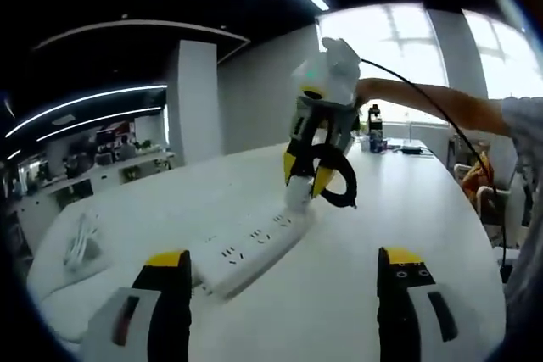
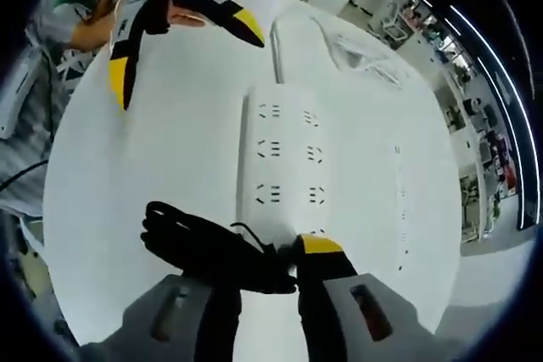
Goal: Straighten the power strip on the desk, plug the charger into it
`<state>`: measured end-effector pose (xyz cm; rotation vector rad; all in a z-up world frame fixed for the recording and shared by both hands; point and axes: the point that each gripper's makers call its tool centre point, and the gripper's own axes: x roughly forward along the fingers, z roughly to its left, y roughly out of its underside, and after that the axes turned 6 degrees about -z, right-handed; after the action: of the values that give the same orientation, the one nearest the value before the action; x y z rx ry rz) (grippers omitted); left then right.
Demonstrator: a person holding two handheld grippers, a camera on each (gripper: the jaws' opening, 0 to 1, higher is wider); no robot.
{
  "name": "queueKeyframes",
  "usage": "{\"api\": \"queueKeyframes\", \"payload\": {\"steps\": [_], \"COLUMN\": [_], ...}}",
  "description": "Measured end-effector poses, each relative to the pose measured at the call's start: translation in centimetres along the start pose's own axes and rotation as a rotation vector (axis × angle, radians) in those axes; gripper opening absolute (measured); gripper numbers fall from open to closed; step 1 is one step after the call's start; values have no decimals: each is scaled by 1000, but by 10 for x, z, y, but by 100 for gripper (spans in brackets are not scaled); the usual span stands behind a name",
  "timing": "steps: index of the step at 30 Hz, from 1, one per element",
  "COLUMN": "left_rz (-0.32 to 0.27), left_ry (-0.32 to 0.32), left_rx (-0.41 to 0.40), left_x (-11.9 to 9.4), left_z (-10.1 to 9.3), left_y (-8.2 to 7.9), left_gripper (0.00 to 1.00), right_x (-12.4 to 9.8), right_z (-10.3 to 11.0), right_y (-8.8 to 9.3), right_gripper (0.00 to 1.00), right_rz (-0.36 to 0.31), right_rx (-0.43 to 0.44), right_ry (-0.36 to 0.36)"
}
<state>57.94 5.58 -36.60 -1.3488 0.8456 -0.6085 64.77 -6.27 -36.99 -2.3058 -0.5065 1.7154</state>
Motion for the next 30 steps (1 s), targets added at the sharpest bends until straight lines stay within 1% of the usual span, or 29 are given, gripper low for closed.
{"api": "queueKeyframes", "payload": {"steps": [1, 3, 5, 6, 8, 10, 12, 14, 16, 17, 18, 19, 20, 22, 24, 25, 27, 28, 30], "left_rz": [5, 13, 20, 21, 16, 10, 5, 3, 8, 12, 16, 23, 30, 34, 40, 42, 41, 41, 34], "left_ry": [3, 8, 9, 7, 5, 2, -1, -3, -4, -3, -2, -1, 0, 0, 2, 1, 0, 0, 2], "left_rx": [3, 7, 6, 3, -5, -13, -20, -26, -30, -32, -33, -34, -33, -30, -31, -33, -37, -41, -44], "left_x": [1, 2, 2, 2, 1, 1, 1, 1, 2, 3, 4, 4, 5, 6, 6, 6, 7, 8, 9], "left_z": [-1, -2, -1, -1, 1, 2, 2, 3, 3, 3, 3, 3, 2, 2, 2, 2, 2, 2, 2], "left_y": [1, 4, 5, 6, 5, 4, 3, 3, 6, 7, 9, 10, 12, 13, 16, 17, 17, 18, 18], "left_gripper": [92, 92, 92, 92, 92, 92, 92, 92, 92, 92, 92, 92, 92, 92, 92, 92, 92, 92, 92], "right_x": [0, 0, 0, 0, 0, 1, 2, 3, 4, 5, 5, 5, 6, 8, 8, 9, 8, 9, 8], "right_z": [-1, -3, -6, -6, -8, -9, -9, -10, -11, -11, -9, -8, -6, -6, -4, -1, 4, 5, 6], "right_y": [0, 2, 3, 3, 4, 4, 5, 6, 6, 7, 6, 7, 7, 7, 9, 14, 13, 13, 12], "right_gripper": [23, 22, 22, 22, 22, 22, 22, 21, 21, 21, 21, 20, 20, 20, 20, 20, 20, 20, 20], "right_rz": [7, 9, 2, -1, 0, 4, 19, 53, 91, 125, 153, 192, 212, 219, 220, 222, 190, 176, 172], "right_rx": [9, 71, 76, 93, 124, 126, 151, 167, 157, 141, 80, 82, 104, 100, 82, 73, 68, 79, 55], "right_ry": [-16, -49, -82, -101, -136, -161, -186, -212, -228, -223, -220, -209, -203, -196, -173, -140, -88, -80, -43]}}
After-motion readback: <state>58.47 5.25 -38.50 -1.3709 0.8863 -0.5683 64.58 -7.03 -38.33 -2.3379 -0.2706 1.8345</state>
